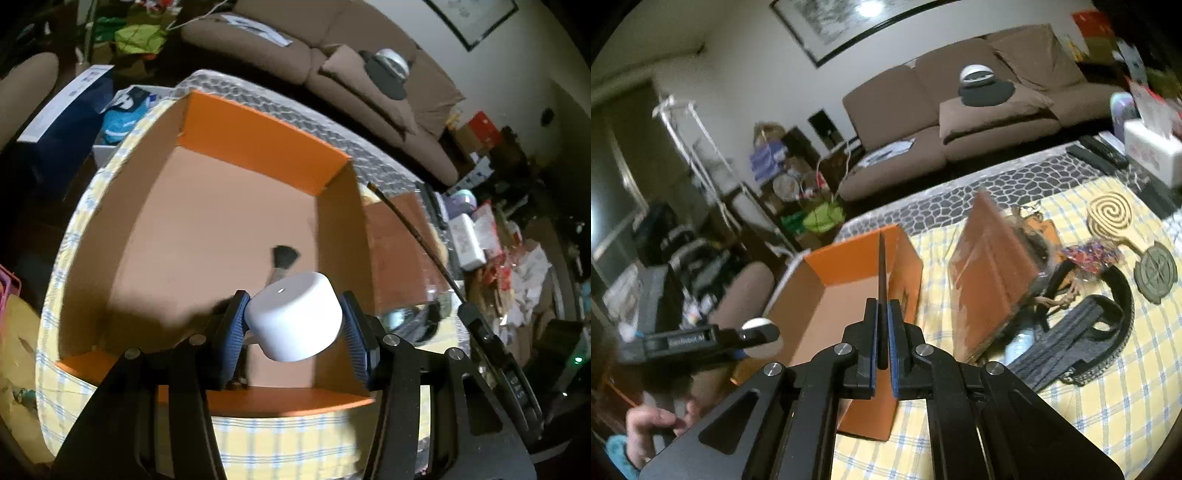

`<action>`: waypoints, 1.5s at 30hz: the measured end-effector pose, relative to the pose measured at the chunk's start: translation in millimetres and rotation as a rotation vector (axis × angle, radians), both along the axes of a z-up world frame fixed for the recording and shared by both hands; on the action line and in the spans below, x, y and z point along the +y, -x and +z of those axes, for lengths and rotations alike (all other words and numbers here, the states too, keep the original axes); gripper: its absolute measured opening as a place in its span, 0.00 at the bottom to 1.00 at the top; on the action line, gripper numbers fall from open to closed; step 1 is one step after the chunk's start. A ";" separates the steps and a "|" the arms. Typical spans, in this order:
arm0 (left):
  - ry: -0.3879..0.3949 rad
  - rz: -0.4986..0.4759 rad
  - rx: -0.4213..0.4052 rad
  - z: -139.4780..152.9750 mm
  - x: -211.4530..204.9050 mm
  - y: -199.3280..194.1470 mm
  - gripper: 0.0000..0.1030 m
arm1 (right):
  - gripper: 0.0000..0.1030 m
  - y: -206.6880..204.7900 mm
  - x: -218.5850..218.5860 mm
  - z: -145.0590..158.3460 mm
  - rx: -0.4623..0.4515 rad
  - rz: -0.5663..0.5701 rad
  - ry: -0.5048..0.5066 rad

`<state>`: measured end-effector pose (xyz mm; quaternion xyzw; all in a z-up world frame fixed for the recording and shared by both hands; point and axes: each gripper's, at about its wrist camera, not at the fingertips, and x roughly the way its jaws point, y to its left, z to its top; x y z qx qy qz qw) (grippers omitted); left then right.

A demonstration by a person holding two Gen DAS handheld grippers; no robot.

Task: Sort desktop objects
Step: 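Carry the white cap over the box with left tool while right tool drops the long brush inside, then open the left tool to drop the white cap into the box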

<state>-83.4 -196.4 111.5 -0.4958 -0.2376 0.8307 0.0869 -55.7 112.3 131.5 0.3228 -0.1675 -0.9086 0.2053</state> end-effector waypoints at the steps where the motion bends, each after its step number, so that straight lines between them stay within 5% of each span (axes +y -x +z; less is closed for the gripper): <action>1: 0.008 0.006 -0.007 -4.9 -3.7 0.5 0.45 | 0.04 0.6 -9.7 -1.7 -0.001 0.005 -0.032; 5: 0.042 0.019 -0.028 -22.8 -14.0 2.7 0.45 | 0.04 5.0 -36.9 -11.0 -0.013 0.015 -0.150; 15: 0.276 -0.054 -0.044 -44.9 -0.2 7.4 0.45 | 0.04 6.2 -83.8 -34.8 -0.001 0.047 -0.380; 26: 0.330 -0.100 -0.103 -62.1 -2.3 10.5 0.45 | 0.05 0.9 -129.3 -63.9 0.001 0.166 -0.590; 30: 0.376 -0.110 -0.135 -71.2 -3.0 14.0 0.45 | 0.16 1.4 -135.0 -73.6 -0.038 0.229 -0.581; 34: 0.400 -0.121 -0.143 -73.6 0.2 13.9 0.45 | 0.53 4.1 -124.5 -65.1 -0.057 0.250 -0.471; 45: 0.249 -0.098 -0.119 -58.0 -8.9 8.0 0.62 | 0.54 19.7 -72.4 -43.2 -0.078 0.101 -0.269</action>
